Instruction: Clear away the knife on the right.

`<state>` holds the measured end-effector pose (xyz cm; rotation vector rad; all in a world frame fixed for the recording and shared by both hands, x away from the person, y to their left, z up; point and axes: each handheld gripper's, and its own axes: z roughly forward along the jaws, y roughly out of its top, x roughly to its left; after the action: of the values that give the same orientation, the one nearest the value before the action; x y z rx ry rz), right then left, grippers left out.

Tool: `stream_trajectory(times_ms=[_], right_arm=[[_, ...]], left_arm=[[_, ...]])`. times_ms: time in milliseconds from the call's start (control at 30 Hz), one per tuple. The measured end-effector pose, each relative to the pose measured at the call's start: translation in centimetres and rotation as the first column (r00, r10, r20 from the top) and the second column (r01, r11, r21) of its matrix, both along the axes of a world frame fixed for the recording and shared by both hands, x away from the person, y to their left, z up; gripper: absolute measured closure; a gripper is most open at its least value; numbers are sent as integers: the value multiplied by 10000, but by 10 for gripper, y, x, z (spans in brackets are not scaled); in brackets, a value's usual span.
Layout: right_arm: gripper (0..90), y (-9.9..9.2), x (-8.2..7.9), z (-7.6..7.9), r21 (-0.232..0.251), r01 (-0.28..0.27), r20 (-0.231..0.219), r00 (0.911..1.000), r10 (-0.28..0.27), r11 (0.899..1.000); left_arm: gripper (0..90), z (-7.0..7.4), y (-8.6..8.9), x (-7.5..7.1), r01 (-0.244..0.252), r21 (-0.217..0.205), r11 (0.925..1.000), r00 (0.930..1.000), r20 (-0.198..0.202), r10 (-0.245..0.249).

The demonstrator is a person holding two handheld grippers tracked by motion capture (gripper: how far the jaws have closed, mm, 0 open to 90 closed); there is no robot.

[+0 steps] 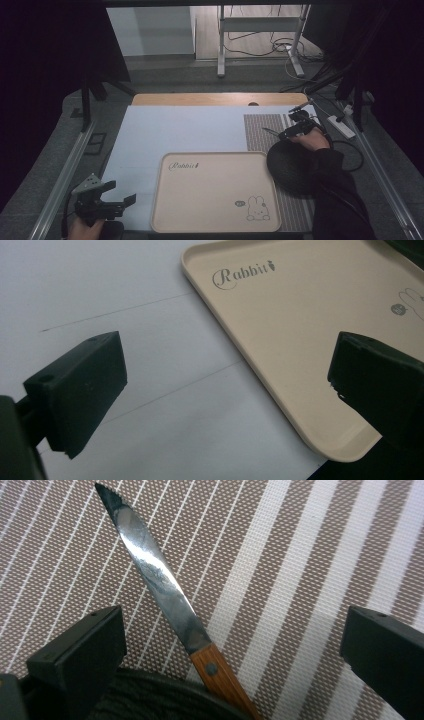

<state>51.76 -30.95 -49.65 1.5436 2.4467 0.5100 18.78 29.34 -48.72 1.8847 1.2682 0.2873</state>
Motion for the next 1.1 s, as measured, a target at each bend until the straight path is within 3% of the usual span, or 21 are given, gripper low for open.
stream_trajectory(times_ms=[133, 367, 400, 433, 600, 667, 700, 867, 900, 933, 1100], right_arm=[[35, -3, 4, -3, -276, 0, -26, 10000, -1, 9996], [242, -18, 5, 0, -174, 26, 33, 10000, -25, 9998], [324, -23, 3, 2, -160, 93, 49, 9999, -92, 9998], [324, -23, 3, 2, -160, 93, 49, 9999, -92, 9998], [566, -37, -5, 5, -490, 48, 100, 9999, -43, 9988], [735, -41, -9, 7, -517, -146, 20, 9999, 147, 9986], [765, -43, -11, 8, -571, -262, -65, 9996, 258, 9980], [770, -50, -12, 8, -245, -144, -222, 9997, 139, 9996], [771, -51, -12, 8, -236, -159, -222, 9996, 154, 9996], [771, -53, -13, 9, -527, -138, -109, 9999, 132, 9985], [771, -64, -14, 12, -303, 30, -17, 10000, -30, 9995]], left_arm=[[25, 0, 0, 0, -22, -19, 10000, 10000, -11, 22], [25, 0, 0, -1, -33, -6, 10000, 10000, -5, 33], [25, 0, 0, -1, -31, 7, 10000, 10000, -3, 31], [25, 0, 0, -1, -31, 7, 10000, 10000, -3, 31], [25, 0, 0, -1, -37, 7, 10000, 10000, -9, 37], [25, 0, 0, -1, -24, 25, 10000, 10000, 0, 24], [25, 0, 0, -1, -7, 47, 10000, 10000, 9, 7], [25, 0, -1, 0, 2, 69, 10000, 10000, -4, -2], [25, 0, -1, 0, 4, 66, 10000, 10000, -3, -4], [25, 0, -1, 0, 0, 62, 10000, 10000, -7, 0], [25, 0, -1, 0, -5, 60, 10000, 10000, -7, 5]])
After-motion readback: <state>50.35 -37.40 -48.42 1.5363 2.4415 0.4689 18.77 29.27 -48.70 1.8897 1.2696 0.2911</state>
